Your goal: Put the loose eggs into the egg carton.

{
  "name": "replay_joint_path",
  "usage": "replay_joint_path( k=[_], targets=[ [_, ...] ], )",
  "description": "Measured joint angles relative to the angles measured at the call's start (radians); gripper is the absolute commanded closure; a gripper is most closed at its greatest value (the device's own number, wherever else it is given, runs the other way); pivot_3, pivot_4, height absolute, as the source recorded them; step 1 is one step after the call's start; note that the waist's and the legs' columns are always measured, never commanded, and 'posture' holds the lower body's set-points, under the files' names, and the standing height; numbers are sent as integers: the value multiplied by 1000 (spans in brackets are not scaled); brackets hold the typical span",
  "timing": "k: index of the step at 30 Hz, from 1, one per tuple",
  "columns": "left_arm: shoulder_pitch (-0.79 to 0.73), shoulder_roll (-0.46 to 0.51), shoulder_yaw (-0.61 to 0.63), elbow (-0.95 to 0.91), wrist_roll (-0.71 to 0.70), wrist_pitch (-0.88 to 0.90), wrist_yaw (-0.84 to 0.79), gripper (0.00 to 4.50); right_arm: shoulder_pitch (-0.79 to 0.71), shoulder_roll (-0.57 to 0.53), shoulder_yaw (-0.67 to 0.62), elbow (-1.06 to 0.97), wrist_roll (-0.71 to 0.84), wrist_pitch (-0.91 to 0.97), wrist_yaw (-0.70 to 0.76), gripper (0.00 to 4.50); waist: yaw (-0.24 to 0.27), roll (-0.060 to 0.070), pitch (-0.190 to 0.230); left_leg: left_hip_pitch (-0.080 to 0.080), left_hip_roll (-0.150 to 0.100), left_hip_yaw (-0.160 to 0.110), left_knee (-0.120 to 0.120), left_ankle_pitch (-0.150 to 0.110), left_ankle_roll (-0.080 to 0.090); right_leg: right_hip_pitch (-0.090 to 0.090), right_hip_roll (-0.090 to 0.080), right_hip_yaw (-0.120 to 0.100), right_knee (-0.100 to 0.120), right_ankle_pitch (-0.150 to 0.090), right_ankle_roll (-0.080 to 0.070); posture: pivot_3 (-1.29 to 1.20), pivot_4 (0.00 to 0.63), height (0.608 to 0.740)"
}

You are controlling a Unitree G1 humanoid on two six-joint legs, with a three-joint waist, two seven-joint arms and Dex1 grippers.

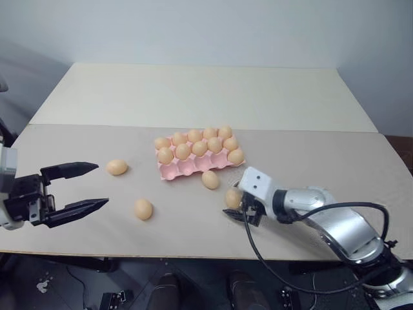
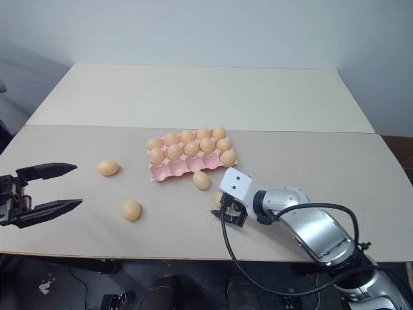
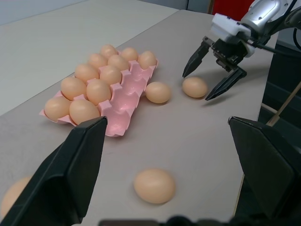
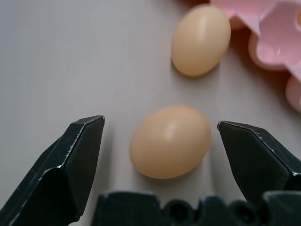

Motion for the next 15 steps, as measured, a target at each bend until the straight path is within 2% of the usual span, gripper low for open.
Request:
replay_joint_path(
  k=[3, 5, 7, 11, 15],
  targets=[
    [0, 0, 0, 0, 1, -1, -1, 0, -1, 18, 2, 17, -18, 4, -4, 1662, 0, 0, 0, 0, 0, 0, 0, 0, 0, 0, 0, 0, 0, 0, 0, 0, 150, 740],
    [1, 0, 0, 0, 3, -1, -1, 0, -5, 27, 0, 17, -19, 14, -4, 2120, -1, 0, 0, 0, 0, 0, 0, 0, 0, 0, 0, 0, 0, 0, 0, 0, 150, 740],
    [1, 0, 0, 0, 3, -1, -1, 0, -16, 35, -11, 16, -12, 24, 0, 2283, -1, 0, 0, 0, 0, 0, 0, 0, 0, 0, 0, 0, 0, 0, 0, 0, 150, 740],
    [9, -3, 8, -1, 5, -1, -1, 0, -47, 36, -73, 13, 21, 64, 18, 2283, 0, 0, 0, 0, 0, 0, 0, 0, 0, 0, 0, 0, 0, 0, 0, 0, 150, 740],
    [13, -10, 16, -3, 5, -1, 3, 0, -171, 44, -134, 23, 48, 62, 47, 2283, -5, 0, 0, 1, 0, 0, -1, 0, 0, 0, 0, 0, 0, 0, 0, 0, 150, 740]
  ],
)
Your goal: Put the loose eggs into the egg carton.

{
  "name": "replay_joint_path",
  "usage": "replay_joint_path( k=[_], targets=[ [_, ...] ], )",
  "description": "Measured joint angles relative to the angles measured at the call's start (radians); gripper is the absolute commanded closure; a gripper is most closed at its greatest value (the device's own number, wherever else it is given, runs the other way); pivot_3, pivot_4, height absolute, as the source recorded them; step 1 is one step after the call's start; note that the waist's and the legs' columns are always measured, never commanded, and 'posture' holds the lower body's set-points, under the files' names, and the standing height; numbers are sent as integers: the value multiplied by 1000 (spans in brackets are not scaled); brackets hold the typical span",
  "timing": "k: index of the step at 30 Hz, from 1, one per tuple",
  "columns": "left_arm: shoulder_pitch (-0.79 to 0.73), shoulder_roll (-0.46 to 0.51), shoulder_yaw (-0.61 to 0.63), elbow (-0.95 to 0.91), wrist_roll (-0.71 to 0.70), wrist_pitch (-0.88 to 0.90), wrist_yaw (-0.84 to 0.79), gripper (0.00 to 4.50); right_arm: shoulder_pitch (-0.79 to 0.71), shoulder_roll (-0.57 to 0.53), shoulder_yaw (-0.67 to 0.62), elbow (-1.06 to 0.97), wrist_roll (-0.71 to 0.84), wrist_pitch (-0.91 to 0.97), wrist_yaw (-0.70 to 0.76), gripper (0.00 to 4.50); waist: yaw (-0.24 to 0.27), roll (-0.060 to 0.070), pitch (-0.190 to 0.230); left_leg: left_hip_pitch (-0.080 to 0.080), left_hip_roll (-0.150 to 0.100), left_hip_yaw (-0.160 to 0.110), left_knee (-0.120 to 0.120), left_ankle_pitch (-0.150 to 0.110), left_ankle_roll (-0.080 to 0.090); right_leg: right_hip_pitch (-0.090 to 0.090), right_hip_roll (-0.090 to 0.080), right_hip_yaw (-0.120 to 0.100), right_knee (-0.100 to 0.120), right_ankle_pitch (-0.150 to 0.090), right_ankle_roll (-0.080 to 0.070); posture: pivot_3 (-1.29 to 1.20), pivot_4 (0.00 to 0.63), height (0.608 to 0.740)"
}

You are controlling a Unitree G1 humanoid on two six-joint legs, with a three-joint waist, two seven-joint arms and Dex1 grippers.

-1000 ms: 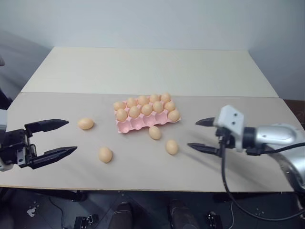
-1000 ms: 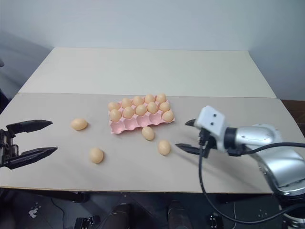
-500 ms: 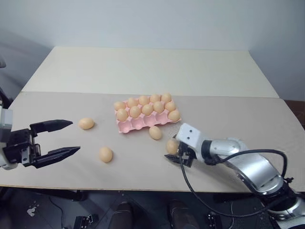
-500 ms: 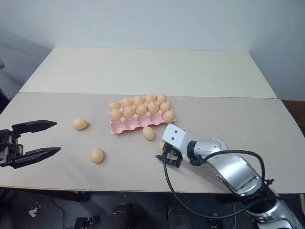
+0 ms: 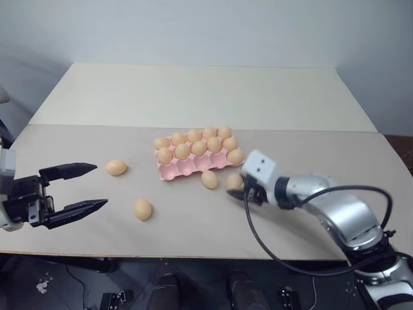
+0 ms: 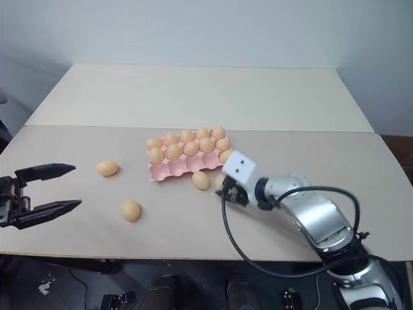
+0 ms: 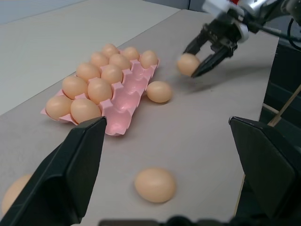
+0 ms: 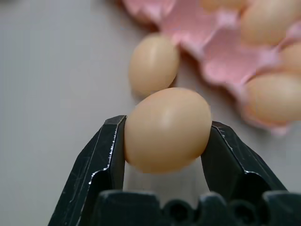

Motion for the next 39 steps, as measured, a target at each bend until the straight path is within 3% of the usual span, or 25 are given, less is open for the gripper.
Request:
replay_joint_path(
  k=[7, 12, 19, 27, 32, 39],
  targets=[
    [15, -19, 13, -11, 2, -3, 19, 0, -152, 165, 129, 352, -137, -194, -20, 2283, -16, 0, 0, -1, 0, 0, 0, 0, 0, -1, 0, 0, 1, 0, 0, 0, 150, 740],
    [22, -27, 20, -20, 2, -3, 25, 0, -229, 255, 139, 550, -222, -290, -50, 2283, -17, 0, 0, -1, 0, 0, 0, 0, 0, -2, 0, 0, 1, 0, 0, 0, 150, 740],
    [35, -28, 43, -32, 1, -3, 31, 0, -230, 249, 138, 550, -256, -304, -9, 73, -18, 0, 0, -1, 0, 0, -1, 0, 0, -2, 0, 0, 1, 0, 0, 0, 150, 740],
    [32, -29, 41, -40, 1, -3, 40, 0, -201, 164, 37, 313, -197, -202, 53, 32, -15, 0, 0, -2, 0, -1, -1, 0, 0, -2, 0, -1, 1, 0, 0, 0, 150, 740],
    [23, -29, 28, -25, 8, -18, 31, 0, -104, -21, -151, 157, -52, -134, 185, 32, 0, 0, 0, -1, 0, 0, -1, 0, 0, 0, -1, -1, -1, 0, 0, 0, 150, 740],
    [16, -32, 6, -13, 11, -32, 25, 0, 174, -162, -314, 137, 13, -354, 340, 32, -1, 0, 0, 0, 0, 0, -1, 0, 0, 0, 0, 0, 0, 0, 0, 0, 150, 740]
  ],
)
